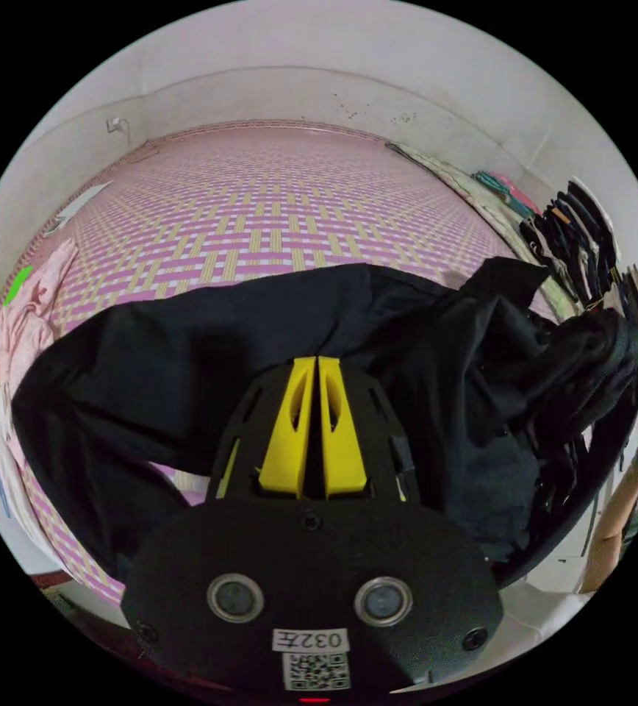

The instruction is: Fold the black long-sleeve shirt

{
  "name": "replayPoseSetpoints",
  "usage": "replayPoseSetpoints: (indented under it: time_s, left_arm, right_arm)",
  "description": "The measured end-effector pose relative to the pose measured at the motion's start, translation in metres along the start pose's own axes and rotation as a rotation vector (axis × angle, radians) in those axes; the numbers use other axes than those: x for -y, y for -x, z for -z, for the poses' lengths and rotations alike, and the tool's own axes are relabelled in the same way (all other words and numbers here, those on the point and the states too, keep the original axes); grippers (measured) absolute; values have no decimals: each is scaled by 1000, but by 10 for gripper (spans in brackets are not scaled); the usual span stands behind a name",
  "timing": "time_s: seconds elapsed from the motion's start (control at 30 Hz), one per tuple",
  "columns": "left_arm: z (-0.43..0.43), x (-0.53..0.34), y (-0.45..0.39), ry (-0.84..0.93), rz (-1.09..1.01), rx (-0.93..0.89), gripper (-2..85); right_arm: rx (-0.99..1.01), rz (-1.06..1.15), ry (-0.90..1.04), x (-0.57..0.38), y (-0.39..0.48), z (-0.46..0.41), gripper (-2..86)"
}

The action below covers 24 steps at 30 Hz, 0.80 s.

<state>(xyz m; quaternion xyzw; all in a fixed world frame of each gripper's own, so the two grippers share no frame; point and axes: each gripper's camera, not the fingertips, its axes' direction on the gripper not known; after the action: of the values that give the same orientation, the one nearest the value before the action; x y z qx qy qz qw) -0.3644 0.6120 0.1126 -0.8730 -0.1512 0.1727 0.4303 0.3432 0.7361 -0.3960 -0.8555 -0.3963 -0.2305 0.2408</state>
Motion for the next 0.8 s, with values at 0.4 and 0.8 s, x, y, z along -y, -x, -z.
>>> replayPoseSetpoints:
  time_s: [0.4, 0.8]
  left_arm:
    - [10, 93, -40, -181, 107, 231, -7]
    - [16, -173, -42, -88, -184, -551, 65]
  right_arm:
    - [-500, -163, 230, 107, -93, -69, 50]
    - [358, -313, -92, -225, 10, -23, 103]
